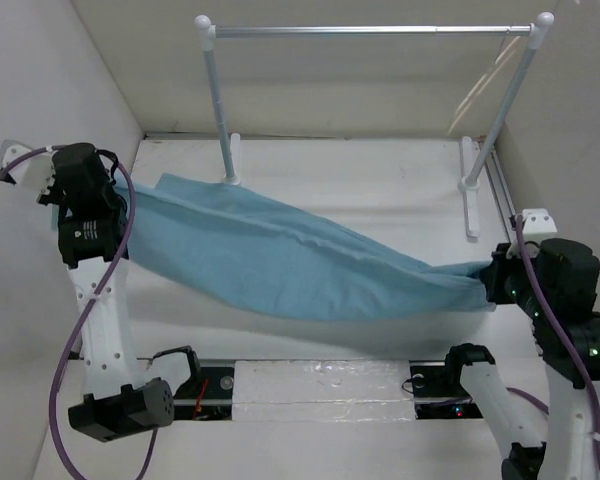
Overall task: Place the trousers on the hanger
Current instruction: Fold the trousers at the center of the board.
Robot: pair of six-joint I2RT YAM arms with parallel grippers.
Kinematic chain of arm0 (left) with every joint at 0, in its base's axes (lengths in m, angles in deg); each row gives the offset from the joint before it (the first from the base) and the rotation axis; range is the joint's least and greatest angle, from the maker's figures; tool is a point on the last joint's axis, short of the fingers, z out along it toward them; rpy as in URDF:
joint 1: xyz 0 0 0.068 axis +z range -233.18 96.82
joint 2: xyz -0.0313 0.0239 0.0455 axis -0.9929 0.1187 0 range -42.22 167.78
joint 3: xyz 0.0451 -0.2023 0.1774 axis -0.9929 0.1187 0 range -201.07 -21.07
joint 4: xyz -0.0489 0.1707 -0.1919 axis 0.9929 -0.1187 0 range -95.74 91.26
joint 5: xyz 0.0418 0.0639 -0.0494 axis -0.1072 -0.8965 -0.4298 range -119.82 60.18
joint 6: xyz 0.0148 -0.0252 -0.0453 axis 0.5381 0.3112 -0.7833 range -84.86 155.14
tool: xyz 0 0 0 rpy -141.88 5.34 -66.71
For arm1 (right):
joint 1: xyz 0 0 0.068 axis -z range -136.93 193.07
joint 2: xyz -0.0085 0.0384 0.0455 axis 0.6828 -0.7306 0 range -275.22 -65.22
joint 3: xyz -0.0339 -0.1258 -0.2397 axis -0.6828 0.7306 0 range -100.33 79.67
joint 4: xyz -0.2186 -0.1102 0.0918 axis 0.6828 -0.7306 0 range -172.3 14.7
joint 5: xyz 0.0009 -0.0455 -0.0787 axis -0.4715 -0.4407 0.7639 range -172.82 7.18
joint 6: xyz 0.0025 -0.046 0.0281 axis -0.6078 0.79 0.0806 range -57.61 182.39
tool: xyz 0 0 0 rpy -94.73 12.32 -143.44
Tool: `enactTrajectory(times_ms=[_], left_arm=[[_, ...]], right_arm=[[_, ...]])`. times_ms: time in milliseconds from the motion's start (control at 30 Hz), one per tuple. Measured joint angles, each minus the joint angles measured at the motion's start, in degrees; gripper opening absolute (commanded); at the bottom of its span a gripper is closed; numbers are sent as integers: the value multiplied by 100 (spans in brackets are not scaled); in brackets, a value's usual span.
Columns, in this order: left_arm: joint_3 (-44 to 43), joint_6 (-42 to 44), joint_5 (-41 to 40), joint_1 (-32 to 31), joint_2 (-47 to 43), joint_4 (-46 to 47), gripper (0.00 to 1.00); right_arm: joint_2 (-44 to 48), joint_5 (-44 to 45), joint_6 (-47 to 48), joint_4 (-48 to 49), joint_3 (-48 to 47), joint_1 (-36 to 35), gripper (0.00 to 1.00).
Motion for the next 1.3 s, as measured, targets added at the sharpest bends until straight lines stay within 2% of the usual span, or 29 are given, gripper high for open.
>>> enactTrajectory(times_ms=[167,333,467,600,767,1067,1200,1300], left_arm=[[658,98,-249,4,214,-15,0],[660,138,-334,4,1025,7,0],[170,136,-313,4,1814,-74,0],[-846,162,-240,0,2750,-90,0],[-1591,269,15,-4,3652,76,0],[-2839,341,433,-87,5379,20,0],[-3134,348,649,-199,5949,24,0],[-3320,345,780,-284,6304,33,0]], right_arm=[[-57,-507,-116,-374,1259,-4,0],[-151,-282,-326,-470,1432,-4,0],[-516,181,-577,-428,1338,-4,0],[-986,125,-885,170,1661,31,0],[-1580,-42,-957,654,2514,776,0],[-2736,306,-896,1401,2026,2100,0],[-3720,28,-817,1919,1867,2664,0],[-4535,-186,-824,2332,1762,2828,0]])
